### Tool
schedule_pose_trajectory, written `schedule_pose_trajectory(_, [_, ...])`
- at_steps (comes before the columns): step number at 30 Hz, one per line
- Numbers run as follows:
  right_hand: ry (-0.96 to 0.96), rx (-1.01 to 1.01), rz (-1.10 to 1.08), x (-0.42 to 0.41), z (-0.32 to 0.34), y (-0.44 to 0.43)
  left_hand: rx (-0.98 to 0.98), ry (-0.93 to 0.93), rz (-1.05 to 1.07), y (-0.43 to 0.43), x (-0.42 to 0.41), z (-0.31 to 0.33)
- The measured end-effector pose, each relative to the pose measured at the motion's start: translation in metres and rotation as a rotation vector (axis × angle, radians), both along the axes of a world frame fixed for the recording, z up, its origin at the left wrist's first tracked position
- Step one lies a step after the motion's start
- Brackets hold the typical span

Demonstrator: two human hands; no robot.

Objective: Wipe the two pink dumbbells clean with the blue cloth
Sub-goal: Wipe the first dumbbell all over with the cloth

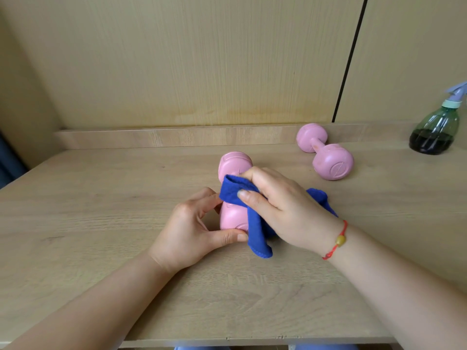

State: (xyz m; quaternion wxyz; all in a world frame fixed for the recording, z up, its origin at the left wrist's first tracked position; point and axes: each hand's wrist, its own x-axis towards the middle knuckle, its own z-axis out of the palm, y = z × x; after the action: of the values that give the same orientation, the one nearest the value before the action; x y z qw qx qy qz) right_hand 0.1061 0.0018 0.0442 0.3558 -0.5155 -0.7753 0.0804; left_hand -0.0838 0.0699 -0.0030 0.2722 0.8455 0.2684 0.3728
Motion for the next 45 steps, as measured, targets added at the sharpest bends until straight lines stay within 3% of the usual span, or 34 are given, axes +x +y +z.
schedule_pose_trajectory(9, [-0.02, 0.031, 0.049, 0.014, -0.008, -0.009, -0.071, -0.053, -0.004, 0.001, 0.001, 0.004])
schedule_pose_trajectory(19, [0.261, -0.084, 0.004, 0.05, -0.02, -0.029, -0.069, -0.044, 0.004, 0.001, 0.002, 0.003])
schedule_pose_trajectory(30, [0.021, 0.028, 0.021, 0.013, -0.011, -0.004, -0.059, -0.035, 0.002, -0.001, 0.0, 0.005])
schedule_pose_trajectory(35, [0.154, 0.013, 0.03, 0.003, -0.008, -0.001, -0.092, -0.045, 0.0, 0.0, -0.001, 0.004])
schedule_pose_trajectory(41, [0.059, 0.027, -0.055, -0.005, -0.005, 0.001, -0.07, -0.029, 0.011, 0.001, 0.0, 0.005])
schedule_pose_trajectory(45, [0.154, -0.003, -0.055, 0.005, -0.012, -0.006, -0.071, -0.02, 0.02, 0.0, 0.001, 0.006])
